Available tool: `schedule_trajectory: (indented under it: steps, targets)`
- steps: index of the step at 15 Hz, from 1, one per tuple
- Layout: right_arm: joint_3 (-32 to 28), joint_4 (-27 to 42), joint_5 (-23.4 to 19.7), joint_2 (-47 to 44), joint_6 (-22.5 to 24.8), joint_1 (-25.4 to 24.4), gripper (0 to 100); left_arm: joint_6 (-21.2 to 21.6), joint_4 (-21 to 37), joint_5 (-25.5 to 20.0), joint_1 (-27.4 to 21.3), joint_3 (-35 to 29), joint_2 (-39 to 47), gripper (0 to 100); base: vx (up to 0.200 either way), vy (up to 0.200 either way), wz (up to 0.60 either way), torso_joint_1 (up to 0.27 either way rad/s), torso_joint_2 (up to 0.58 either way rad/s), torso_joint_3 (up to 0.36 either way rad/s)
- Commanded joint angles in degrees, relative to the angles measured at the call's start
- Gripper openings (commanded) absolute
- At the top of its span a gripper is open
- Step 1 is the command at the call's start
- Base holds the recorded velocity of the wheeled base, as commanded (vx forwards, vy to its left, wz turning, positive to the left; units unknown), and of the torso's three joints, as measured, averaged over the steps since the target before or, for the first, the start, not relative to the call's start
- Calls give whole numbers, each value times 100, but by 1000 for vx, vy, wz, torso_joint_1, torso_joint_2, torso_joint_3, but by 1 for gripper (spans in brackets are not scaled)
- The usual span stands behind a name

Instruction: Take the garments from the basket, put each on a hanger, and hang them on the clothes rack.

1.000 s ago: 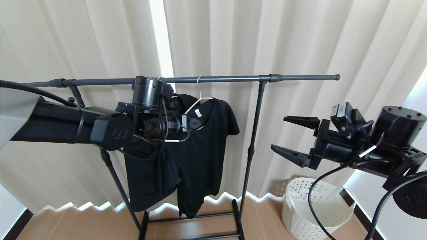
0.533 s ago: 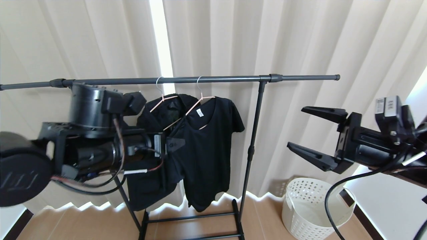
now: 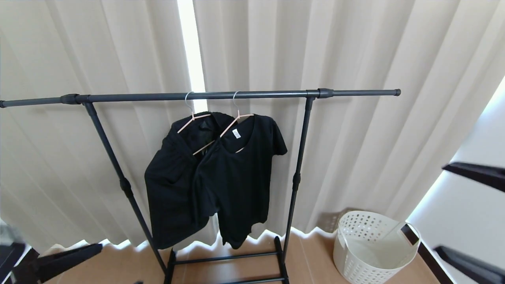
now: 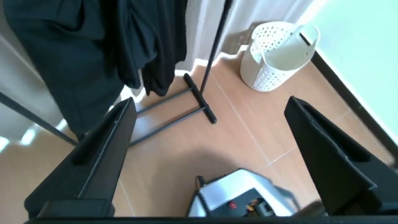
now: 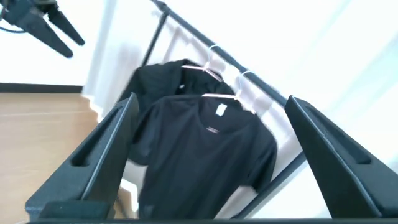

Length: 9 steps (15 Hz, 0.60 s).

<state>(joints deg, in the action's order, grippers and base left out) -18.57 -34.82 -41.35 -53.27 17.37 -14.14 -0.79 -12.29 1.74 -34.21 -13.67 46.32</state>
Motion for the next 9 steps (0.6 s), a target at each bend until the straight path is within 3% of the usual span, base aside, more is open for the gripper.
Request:
schedule_trajectory:
  steps: [1,4,5,7,9]
  targets:
    - [459,2594,347,2471,12,254,100,818,157,-420,-7,1367,-2716,100,0,0,0,0,0,0]
    - [521,4325,1156,3974,12,386,100,835,403,-394,125,1367,-2672,100,0,0,0,0,0,0]
    - [565,5002,1700,4607,3,509,100,835,403,-376,731,1367,-2602,100,0,0,0,0,0,0]
    - [767,5257,2175,4835,-15,632,100,897,403,-420,2023,1367,-2839,100,0,0,0,0,0,0]
    - [1066,5046,2439,4835,-50,667,100,914,411,-552,2340,1367,-3833,100,0,0,0,0,0,0]
